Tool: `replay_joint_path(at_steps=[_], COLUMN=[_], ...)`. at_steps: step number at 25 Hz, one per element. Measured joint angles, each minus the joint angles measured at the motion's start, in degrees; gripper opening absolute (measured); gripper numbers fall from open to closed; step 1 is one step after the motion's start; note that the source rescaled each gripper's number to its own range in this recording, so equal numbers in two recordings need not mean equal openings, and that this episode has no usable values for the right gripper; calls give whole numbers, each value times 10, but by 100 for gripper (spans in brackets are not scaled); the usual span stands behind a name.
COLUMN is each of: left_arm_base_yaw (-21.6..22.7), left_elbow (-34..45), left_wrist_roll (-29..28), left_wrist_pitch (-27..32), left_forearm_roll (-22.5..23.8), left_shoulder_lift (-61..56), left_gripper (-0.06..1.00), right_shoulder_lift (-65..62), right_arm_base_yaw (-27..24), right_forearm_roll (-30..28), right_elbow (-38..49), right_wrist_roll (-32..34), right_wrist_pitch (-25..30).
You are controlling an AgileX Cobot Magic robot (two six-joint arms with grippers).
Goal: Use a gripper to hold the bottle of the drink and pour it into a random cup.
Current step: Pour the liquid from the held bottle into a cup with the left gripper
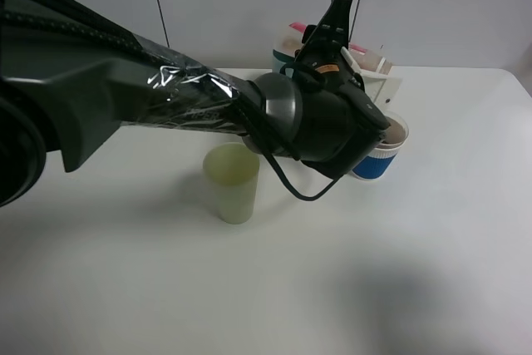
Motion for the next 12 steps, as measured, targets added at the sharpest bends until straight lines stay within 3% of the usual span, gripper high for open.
replay_joint_path(at_steps=[12], left_arm_base_yaw=[0], left_elbow=[0], left_wrist_roll=[0], left_wrist_pitch=[-2], left_forearm_roll=[14], left_shoulder_lift=[0], left_gripper=[0], right_shoulder_lift=[0], right_arm_base_yaw=[0], right_forearm_roll=[0], right_elbow=[0], right_wrist_roll=[0], right_wrist_pitch=[0])
